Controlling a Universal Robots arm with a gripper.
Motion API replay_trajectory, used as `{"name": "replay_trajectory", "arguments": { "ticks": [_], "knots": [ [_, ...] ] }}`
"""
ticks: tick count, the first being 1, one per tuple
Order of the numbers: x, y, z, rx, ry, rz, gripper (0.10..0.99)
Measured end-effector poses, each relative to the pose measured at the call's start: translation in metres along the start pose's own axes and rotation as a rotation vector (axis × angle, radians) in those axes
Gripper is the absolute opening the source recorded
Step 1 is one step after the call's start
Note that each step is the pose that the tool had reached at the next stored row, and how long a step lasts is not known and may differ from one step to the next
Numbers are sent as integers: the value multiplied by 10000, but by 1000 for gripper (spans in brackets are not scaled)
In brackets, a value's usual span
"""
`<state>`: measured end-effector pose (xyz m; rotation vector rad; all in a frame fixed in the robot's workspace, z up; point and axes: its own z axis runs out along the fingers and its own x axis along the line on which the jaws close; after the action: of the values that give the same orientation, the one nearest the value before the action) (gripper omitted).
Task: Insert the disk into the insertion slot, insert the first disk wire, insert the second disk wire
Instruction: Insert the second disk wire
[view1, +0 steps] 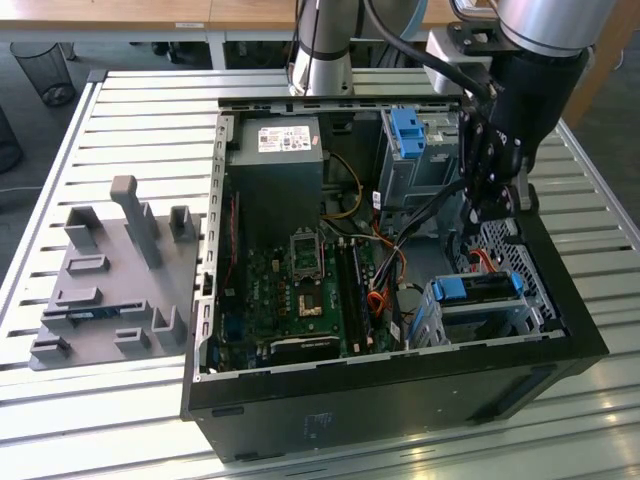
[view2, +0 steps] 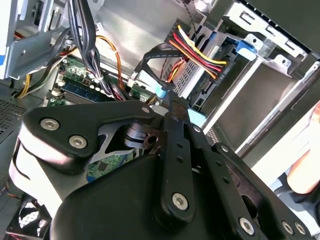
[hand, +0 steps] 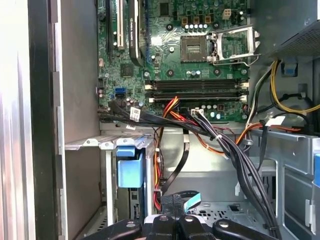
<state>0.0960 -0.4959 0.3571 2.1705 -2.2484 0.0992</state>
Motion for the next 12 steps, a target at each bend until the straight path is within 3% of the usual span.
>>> {"name": "replay_trajectory", "arguments": {
  "ticks": [12],
  "knots": [
    [-45,20,-6,-10,2,-1,106]
  ]
}}
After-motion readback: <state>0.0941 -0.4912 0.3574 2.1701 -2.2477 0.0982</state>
